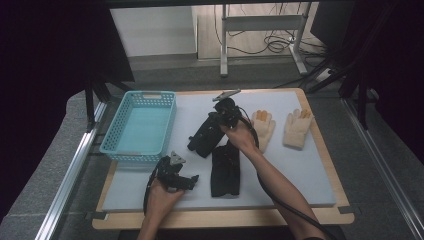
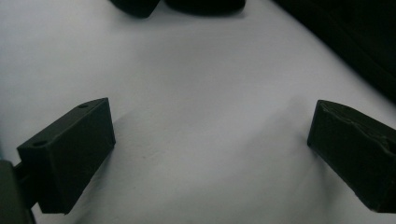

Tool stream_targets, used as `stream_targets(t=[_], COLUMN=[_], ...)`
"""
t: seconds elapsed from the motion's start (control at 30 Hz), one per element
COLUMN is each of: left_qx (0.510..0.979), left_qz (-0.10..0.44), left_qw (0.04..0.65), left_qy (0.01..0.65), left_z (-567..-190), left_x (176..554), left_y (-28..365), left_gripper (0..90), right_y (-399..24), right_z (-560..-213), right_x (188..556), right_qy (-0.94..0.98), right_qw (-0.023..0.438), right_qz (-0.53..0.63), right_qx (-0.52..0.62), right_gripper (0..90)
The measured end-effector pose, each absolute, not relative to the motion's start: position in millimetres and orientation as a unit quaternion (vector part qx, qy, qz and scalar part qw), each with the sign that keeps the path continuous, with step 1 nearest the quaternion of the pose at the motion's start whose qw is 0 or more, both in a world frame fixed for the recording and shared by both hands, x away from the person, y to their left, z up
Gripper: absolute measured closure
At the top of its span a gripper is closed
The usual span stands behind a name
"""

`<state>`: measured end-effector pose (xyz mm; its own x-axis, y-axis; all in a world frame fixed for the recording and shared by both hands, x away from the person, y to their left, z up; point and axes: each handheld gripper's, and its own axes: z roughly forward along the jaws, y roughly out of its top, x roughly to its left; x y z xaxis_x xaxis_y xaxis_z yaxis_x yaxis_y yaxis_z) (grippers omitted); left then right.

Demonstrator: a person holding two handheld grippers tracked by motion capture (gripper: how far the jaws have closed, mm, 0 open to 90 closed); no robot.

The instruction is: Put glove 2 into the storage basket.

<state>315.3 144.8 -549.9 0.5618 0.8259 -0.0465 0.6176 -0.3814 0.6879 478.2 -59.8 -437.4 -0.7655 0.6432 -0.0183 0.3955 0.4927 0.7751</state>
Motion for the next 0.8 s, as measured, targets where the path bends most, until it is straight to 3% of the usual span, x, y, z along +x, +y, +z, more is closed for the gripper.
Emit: stream_targets(t=[0.1, 0.23, 0.37, 0.47, 0.53, 0.63, 0.73, 0.8], left_qx=[0.816, 0.817, 0.816, 0.817, 0.815, 0.816, 0.816, 0.816], left_qz=[0.155, 0.155, 0.154, 0.154, 0.154, 0.155, 0.155, 0.155], left_qw=[0.338, 0.338, 0.338, 0.337, 0.339, 0.338, 0.338, 0.338], left_qy=[0.442, 0.442, 0.442, 0.442, 0.443, 0.443, 0.443, 0.443], left_z=[-550.0, -549.9, -549.9, -549.8, -549.9, -549.8, -549.8, -549.8], left_x=[315.3, 315.2, 315.2, 315.3, 315.1, 315.1, 315.1, 315.1], left_y=[144.8, 144.9, 144.8, 144.9, 144.5, 144.6, 144.6, 144.6], left_gripper=[1.2, 1.2, 1.2, 1.2, 1.2, 1.2, 1.2, 1.2], right_y=[-67.4, -72.9, -75.7, -76.1, -74.7, -72.0, -71.6, -71.1], right_z=[-432.4, -450.7, -481.9, -499.2, -508.6, -523.2, -525.8, -525.8], right_x=[474.5, 474.5, 473.9, 473.8, 474.2, 474.3, 469.3, 468.4], right_qy=[0.855, 0.863, 0.871, 0.873, 0.876, 0.882, 0.871, 0.87], right_qw=[0.152, 0.132, 0.126, 0.13, 0.137, 0.142, 0.164, 0.169], right_qz=[0.392, 0.38, 0.357, 0.346, 0.334, 0.318, 0.328, 0.327], right_qx=[0.304, 0.306, 0.314, 0.317, 0.319, 0.317, 0.327, 0.327], right_gripper=[89.2, 88.2, 63.7, 53.5, 52.9, 59.2, 80.4, 85.4])
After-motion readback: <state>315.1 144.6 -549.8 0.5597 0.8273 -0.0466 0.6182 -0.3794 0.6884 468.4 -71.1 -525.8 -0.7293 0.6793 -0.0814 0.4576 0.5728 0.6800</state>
